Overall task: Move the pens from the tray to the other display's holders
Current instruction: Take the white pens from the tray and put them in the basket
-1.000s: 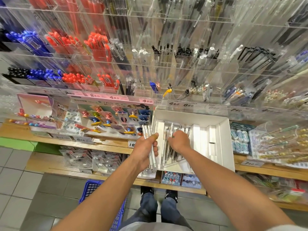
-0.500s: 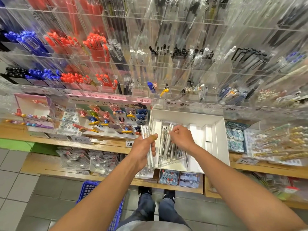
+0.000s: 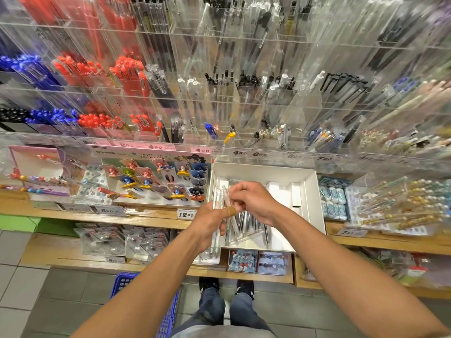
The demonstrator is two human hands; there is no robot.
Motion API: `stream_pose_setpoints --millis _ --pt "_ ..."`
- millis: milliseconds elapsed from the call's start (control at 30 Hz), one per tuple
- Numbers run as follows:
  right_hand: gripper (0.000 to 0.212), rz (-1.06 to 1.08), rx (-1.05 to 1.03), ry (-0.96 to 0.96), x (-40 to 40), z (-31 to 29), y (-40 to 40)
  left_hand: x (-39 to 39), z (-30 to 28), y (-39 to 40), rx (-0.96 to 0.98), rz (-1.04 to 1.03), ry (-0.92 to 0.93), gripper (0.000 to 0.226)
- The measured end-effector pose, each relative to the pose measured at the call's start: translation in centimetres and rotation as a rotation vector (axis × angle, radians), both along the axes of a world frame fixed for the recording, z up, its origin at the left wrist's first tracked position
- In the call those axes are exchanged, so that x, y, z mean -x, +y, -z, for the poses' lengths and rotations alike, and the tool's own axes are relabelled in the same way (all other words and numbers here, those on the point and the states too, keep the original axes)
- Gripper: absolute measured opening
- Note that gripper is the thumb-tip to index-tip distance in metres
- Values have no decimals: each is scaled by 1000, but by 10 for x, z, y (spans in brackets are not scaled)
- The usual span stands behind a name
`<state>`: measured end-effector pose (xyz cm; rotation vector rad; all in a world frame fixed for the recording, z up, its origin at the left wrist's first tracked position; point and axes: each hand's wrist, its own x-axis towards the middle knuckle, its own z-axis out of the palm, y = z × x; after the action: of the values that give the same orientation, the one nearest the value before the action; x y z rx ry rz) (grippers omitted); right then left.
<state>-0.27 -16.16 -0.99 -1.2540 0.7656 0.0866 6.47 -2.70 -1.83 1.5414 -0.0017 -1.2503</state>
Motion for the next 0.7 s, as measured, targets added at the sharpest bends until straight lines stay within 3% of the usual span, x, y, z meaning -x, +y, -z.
stream_pose_setpoints --millis 200,400,700 --pt "9 46 -62 16 -2 15 -6 -3 1 3 39 -54 1 17" --pt "16 193 251 344 -17 64 -29 -13 -7 5 13 -87 16 15" --pt "18 -9 553 598 -40 97 -34 -22 -8 18 96 -180 270 7"
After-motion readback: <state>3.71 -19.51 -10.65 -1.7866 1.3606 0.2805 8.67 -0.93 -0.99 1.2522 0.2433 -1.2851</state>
